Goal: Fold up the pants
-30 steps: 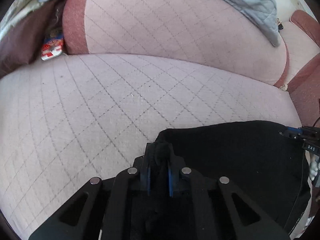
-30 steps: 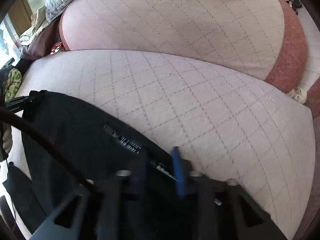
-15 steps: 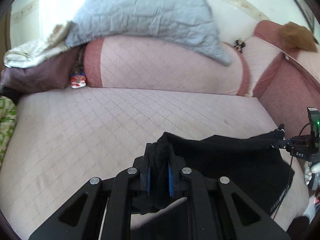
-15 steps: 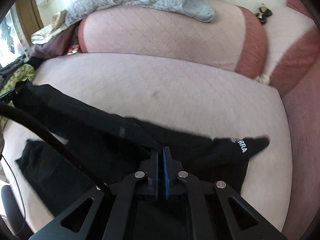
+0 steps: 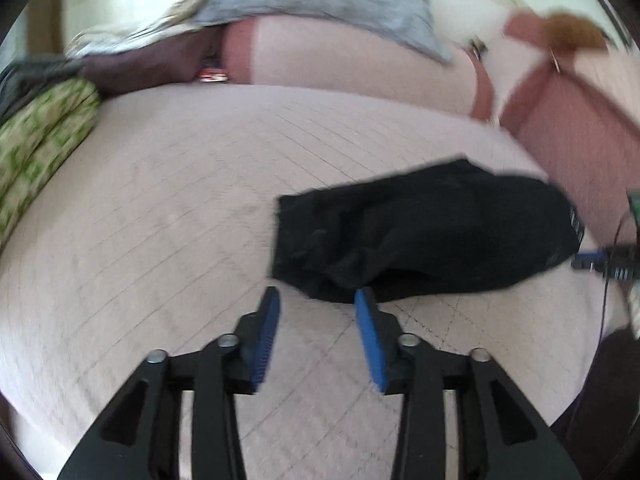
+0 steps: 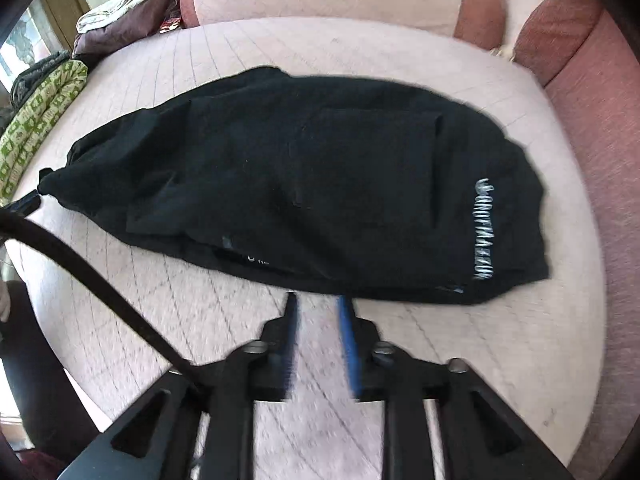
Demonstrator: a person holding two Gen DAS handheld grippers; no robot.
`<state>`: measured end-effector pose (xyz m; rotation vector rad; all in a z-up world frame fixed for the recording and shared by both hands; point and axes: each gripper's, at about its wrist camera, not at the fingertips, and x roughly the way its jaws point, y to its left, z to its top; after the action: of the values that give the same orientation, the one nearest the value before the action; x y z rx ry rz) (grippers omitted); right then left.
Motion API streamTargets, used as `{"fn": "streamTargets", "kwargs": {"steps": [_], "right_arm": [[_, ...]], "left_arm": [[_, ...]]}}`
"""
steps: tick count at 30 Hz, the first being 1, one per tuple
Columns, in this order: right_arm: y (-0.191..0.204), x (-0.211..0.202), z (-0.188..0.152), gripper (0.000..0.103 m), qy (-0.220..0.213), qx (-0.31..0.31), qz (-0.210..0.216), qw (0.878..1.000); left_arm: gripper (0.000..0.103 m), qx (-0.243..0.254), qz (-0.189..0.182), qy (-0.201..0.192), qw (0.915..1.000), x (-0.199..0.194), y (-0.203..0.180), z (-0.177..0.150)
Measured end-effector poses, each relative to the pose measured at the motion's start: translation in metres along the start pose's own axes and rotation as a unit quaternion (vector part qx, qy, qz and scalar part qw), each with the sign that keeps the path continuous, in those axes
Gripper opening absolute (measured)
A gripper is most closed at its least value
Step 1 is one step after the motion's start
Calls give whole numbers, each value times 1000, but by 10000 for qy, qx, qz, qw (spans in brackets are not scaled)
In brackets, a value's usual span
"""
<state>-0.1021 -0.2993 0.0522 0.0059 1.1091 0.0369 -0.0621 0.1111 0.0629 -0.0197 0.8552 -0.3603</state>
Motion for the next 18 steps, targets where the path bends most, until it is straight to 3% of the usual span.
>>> {"fn": "streamTargets", "kwargs": {"steps": [2, 4, 7, 12, 13, 14, 15, 18], "right_arm": [[5, -15, -1, 52, -184, -144, -172, 9996], [11, -27, -2, 62, -359, -157, -214, 9990], [11, -34, 2, 62, -495, 98, -39, 9987], [7, -26, 0, 62, -466, 461, -126, 9978], [1, -26, -4, 62, -462, 527, -161, 9974], [-8, -26, -9, 62, -471, 562, -188, 9971], [-13, -29, -13, 62, -496, 632, -254, 9964], [-31, -40, -20, 62, -585, 847, -419, 9938]], "left_arm": [[51, -403, -98, -161, 9990, -11, 15, 4], [53, -681, -251, -158, 9972, -10, 24, 13], [53, -936, -489, 19, 9944, 10, 20, 29], [53, -642, -58, 548, 9964, 74, 2, 59], [51, -547, -11, 714, 9959, 89, -2, 60], [27, -405, 19, 832, 9957, 100, -5, 61], [19, -211, 84, 932, 9954, 108, -11, 62], [17, 98, 365, 806, 9960, 111, -17, 70]]}}
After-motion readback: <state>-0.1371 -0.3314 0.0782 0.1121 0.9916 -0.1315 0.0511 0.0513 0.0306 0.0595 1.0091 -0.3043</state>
